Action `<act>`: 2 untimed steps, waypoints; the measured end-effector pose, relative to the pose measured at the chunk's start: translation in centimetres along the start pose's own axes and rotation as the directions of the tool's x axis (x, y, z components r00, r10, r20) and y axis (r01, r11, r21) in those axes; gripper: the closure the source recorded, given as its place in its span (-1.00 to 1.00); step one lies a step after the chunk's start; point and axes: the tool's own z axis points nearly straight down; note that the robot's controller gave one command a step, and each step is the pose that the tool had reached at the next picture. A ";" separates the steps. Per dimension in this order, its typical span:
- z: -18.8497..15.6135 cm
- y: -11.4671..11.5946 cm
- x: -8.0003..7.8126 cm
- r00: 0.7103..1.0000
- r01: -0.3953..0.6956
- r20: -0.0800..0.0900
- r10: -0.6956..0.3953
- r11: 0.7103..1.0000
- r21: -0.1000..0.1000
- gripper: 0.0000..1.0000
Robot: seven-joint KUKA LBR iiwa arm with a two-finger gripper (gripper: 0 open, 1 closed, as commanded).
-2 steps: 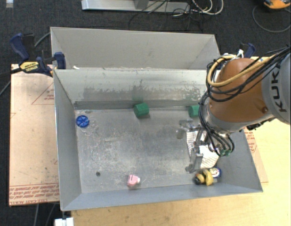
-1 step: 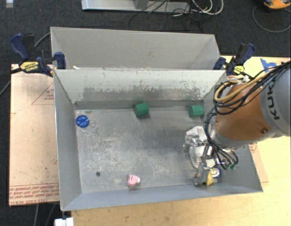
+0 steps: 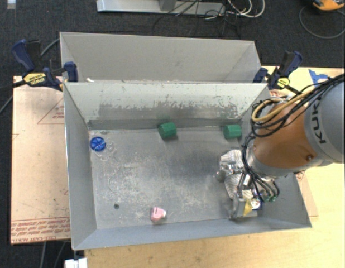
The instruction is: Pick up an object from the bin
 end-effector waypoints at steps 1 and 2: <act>-0.3 -4.6 1.8 0.999 0.053 0.012 -0.053 0.999 0.004 -1.00; 0.0 -5.6 -1.2 0.999 -0.051 0.004 0.051 0.999 -0.001 -1.00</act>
Offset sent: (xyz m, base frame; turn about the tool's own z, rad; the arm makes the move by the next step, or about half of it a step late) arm 0.0107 -0.0566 -0.0003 0.0518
